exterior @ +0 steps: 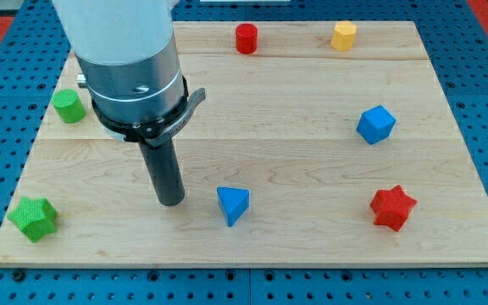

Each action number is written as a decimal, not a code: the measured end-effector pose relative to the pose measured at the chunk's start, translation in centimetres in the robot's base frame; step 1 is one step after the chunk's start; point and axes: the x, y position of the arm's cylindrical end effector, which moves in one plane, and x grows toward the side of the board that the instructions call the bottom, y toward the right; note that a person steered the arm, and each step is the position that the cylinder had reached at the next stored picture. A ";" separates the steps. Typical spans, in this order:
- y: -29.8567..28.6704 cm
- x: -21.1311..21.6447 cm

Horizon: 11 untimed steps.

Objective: Place your hand diagonally top left to the red circle

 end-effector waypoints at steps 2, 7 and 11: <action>0.9 -0.3; 2.8 -29.5; -21.0 -33.0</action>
